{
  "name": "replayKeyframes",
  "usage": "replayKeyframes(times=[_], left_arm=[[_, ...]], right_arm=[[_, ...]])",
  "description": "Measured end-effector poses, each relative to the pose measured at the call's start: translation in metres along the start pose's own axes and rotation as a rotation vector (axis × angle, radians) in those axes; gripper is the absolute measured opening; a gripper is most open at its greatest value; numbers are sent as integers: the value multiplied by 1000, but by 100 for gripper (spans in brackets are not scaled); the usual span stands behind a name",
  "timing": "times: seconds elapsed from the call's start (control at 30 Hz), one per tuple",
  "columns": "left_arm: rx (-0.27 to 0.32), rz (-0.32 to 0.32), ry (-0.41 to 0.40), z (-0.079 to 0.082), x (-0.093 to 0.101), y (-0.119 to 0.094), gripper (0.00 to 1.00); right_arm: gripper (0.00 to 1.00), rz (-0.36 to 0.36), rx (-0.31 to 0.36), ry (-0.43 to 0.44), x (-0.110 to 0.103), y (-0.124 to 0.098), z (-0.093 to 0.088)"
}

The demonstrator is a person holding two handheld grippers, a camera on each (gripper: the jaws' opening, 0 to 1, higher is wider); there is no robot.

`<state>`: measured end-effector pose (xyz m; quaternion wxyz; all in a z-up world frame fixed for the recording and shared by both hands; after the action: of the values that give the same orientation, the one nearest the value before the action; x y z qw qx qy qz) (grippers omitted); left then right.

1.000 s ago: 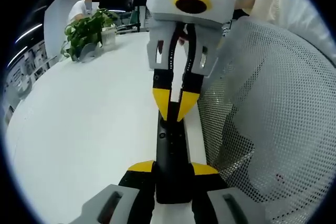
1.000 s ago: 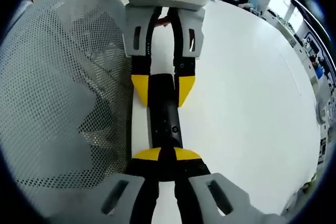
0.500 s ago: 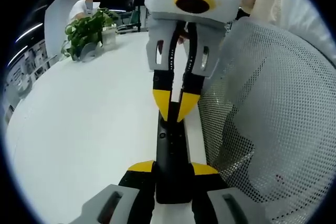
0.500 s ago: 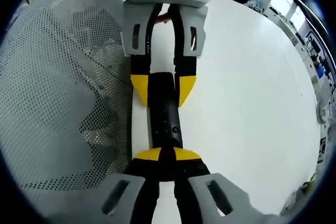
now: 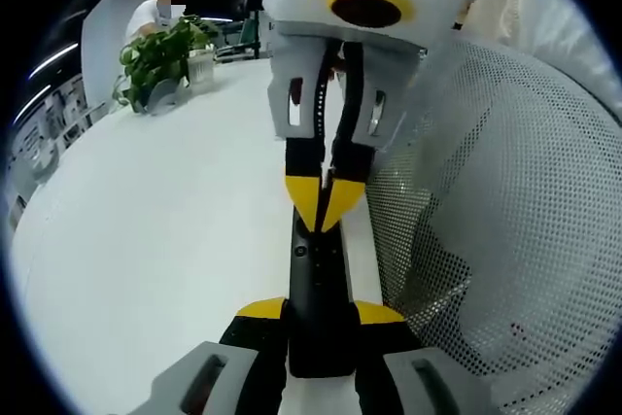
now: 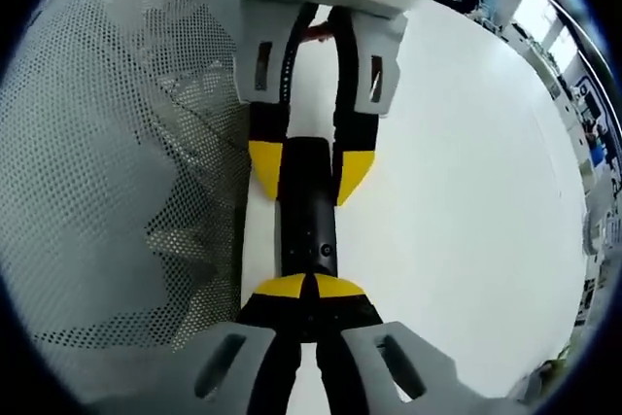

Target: Press the specified remote control buttons in sequence, fully releasing each button before pressing the next.

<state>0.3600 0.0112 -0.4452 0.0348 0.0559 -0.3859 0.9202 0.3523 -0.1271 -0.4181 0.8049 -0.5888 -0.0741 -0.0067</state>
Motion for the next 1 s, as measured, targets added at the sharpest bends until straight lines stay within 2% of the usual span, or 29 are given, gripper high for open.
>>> replayKeyframes(times=[0.13, 0.23, 0.3, 0.37, 0.47, 0.63, 0.8, 1.0], left_arm=[[0, 0, -1, 0, 0, 0, 25], [1, 1, -2, 0, 0, 0, 25], [2, 1, -3, 0, 0, 0, 25], [2, 1, -3, 0, 0, 0, 25], [0, 1, 0, 0, 0, 0, 25], [0, 1, 0, 0, 0, 0, 25], [1, 1, 0, 0, 0, 0, 25], [3, 0, -2, 0, 0, 0, 25]], right_arm=[[0, 4, -16, 49, 3, 0, 1], [0, -12, -7, 41, 0, -1, -1], [0, -21, 16, 48, 0, -2, -4], [0, -22, 51, 110, 0, -3, -7], [0, -1, 83, 147, -2, -4, -7], [0, -32, 75, 95, 0, -2, -2], [0, -6, 61, 109, 3, -1, -1], [0, -34, 26, -45, -1, 0, 3]])
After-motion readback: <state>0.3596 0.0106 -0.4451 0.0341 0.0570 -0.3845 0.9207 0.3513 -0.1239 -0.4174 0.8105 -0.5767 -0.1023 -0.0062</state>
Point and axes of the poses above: the point that each gripper's makers call its tool centre point, and the gripper's own axes: y roughly forward along the fingers, x roughly to its right, z roughly out of its top, the point moved 10 cm from there along -y, roughly backward along the fingers, and after that the axes turned 3 degrees about -z, right-handed, at the moved point
